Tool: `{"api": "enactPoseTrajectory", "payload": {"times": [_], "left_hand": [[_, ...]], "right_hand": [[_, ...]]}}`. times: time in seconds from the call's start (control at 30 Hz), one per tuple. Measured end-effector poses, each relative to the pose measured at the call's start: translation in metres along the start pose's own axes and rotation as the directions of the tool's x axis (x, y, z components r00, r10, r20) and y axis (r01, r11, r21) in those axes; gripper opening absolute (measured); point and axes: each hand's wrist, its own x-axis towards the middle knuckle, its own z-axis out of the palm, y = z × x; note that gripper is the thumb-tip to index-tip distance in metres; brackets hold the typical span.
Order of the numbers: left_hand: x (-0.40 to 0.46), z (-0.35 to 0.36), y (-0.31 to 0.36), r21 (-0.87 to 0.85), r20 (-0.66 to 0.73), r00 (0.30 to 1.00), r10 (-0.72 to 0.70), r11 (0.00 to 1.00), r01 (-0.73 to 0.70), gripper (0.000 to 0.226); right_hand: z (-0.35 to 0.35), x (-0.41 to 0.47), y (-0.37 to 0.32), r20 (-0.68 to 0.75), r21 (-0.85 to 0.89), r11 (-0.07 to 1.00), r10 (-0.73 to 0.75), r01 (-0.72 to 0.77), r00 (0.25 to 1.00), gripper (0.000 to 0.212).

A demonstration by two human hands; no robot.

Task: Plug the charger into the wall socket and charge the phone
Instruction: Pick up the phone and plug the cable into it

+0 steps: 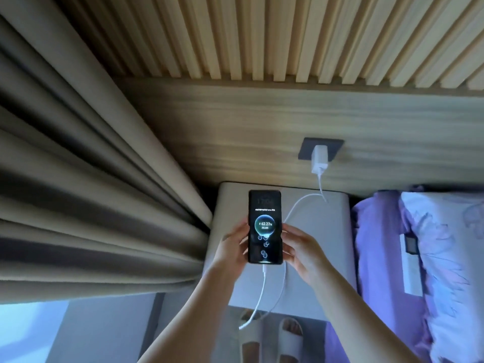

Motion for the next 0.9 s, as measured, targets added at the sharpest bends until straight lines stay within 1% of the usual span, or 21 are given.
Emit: {"api": "enactPoseTrajectory", "payload": {"times": [0.1, 0.23, 0.37, 0.47, 0.53, 0.77, 0.9], "left_hand": [[0.023, -0.01, -0.005, 0.105, 0.022, 1.0, -0.018, 0.994, 0.016, 0.026], [0.054, -0.02, -0.014, 0.189, 0.003, 0.999, -0.04, 0.981, 0.038, 0.026], [0.083, -0.028, -0.028, 0.198, -0.065, 0.992, -0.106, 0.973, 0.117, 0.028], [0.099, -0.031, -0.037, 0.226, -0.088, 0.987, -0.135, 0.962, 0.151, 0.026], [0.107, -0.033, -0.041, 0.234, -0.098, 0.984, -0.148, 0.958, 0.167, 0.028], [0.132, -0.039, -0.052, 0.272, -0.186, 0.96, -0.207, 0.928, 0.253, 0.03], [0.14, -0.041, -0.057, 0.296, -0.235, 0.948, -0.216, 0.913, 0.281, 0.029]], "right_hand": [[-0.003, 0.032, 0.02, -0.045, -0.031, 0.999, 0.018, -0.019, 0.999, 0.027], [-0.01, 0.073, 0.048, -0.138, 0.003, 0.998, 0.066, -0.067, 0.988, 0.025], [-0.019, 0.101, 0.071, -0.208, 0.009, 0.991, 0.135, -0.136, 0.969, 0.024], [-0.024, 0.114, 0.082, -0.243, -0.007, 0.986, 0.159, -0.166, 0.957, 0.023], [-0.027, 0.122, 0.087, -0.263, -0.009, 0.983, 0.173, -0.182, 0.949, 0.023], [-0.028, 0.146, 0.104, -0.316, -0.015, 0.98, 0.186, -0.2, 0.931, 0.022], [-0.029, 0.156, 0.114, -0.356, -0.06, 0.979, 0.162, -0.195, 0.92, 0.026]]}}
